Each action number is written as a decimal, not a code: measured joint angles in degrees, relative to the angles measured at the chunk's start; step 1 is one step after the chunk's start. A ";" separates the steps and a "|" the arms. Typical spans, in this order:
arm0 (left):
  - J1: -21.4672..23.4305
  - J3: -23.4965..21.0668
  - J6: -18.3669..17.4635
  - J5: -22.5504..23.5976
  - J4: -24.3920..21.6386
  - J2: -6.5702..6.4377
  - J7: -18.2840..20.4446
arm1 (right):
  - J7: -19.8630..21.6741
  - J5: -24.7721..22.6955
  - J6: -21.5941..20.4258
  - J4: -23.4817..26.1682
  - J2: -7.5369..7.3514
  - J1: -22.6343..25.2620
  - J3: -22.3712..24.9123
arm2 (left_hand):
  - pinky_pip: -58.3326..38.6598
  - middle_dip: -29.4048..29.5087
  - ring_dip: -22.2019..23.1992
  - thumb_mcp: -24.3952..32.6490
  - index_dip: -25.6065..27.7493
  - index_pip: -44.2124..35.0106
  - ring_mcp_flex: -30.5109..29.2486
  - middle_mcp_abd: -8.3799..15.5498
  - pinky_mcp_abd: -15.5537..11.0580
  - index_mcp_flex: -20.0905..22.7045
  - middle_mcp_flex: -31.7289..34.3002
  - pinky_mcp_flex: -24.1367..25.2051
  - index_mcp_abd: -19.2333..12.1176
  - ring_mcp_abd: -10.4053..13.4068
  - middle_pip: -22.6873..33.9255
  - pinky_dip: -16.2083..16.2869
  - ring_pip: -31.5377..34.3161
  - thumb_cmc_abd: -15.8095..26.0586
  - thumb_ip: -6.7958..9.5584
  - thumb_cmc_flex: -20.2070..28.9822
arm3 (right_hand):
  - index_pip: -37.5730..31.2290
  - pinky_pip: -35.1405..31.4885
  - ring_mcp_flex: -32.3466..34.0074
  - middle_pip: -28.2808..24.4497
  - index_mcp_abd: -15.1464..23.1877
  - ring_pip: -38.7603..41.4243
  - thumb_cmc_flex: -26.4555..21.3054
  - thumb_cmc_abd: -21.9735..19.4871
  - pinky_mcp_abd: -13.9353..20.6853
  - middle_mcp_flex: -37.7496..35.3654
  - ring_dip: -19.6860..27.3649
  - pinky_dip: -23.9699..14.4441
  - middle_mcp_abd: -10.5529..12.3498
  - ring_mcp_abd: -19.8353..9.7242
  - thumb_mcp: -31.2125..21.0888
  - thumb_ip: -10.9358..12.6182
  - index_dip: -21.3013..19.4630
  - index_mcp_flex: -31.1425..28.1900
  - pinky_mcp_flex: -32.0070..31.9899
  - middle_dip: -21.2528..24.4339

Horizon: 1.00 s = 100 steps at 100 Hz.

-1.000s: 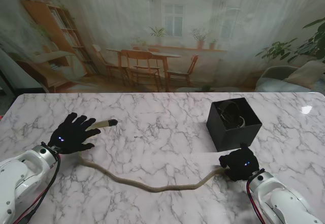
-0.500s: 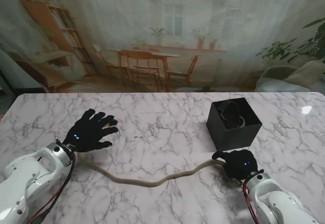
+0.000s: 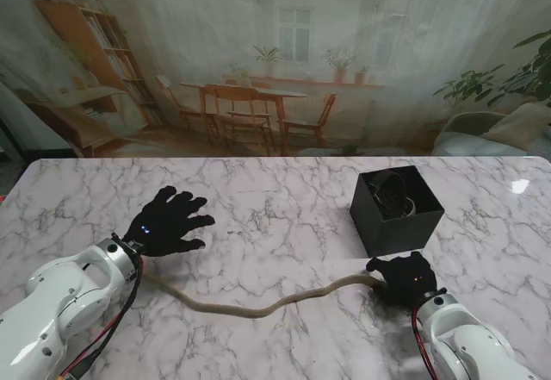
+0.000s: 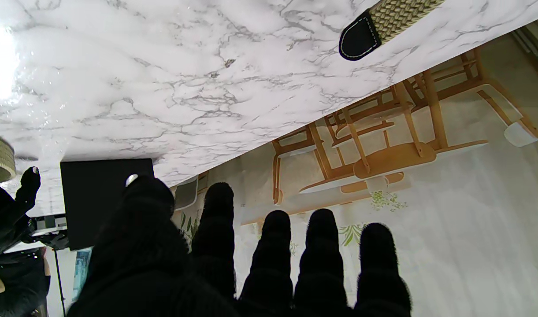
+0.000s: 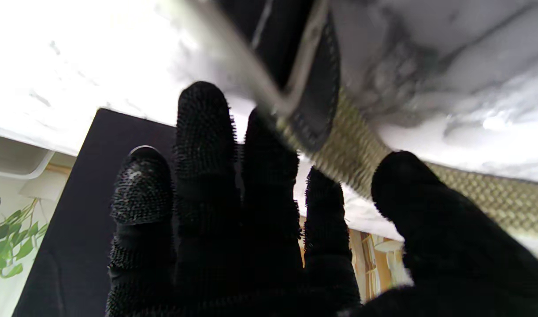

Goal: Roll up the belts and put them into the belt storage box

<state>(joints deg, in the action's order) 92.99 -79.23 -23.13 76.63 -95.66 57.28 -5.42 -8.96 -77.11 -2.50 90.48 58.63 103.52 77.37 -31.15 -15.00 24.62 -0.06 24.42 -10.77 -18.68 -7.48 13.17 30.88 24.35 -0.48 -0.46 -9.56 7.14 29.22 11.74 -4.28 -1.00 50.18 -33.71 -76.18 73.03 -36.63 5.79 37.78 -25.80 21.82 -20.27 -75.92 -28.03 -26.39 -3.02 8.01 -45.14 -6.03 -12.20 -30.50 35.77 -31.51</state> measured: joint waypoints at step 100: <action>1.76 2.85 4.34 -2.04 -0.31 0.83 -3.33 | -6.49 0.97 -23.18 -0.81 -1.33 3.62 12.10 | 0.66 -0.91 0.00 0.00 0.67 -0.25 -0.05 -0.09 0.56 0.65 0.74 -0.12 0.34 -0.12 -0.01 0.00 -0.01 0.15 0.00 -0.05 | -2.15 15.08 -27.33 16.97 21.68 -20.55 -19.07 3.56 3.20 45.57 5.59 -1.26 -0.42 -4.77 -22.32 0.01 -0.16 -4.39 -15.46 17.56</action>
<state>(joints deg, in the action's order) 94.76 -76.38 -18.79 74.59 -95.97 58.11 -8.75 -15.45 -76.14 -25.68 89.68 57.29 107.14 89.48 -30.49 -15.91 24.62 -0.06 25.09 -11.02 -18.73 -7.58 13.73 31.53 25.09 -0.59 -0.11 -9.67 7.14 29.22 11.73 -4.14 -1.00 50.13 -35.86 -61.11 45.71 -19.66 27.47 17.23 -44.87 25.38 -17.07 -30.35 -22.44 -27.65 -3.44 3.24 -67.46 -6.01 -12.37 -34.89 20.31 -13.95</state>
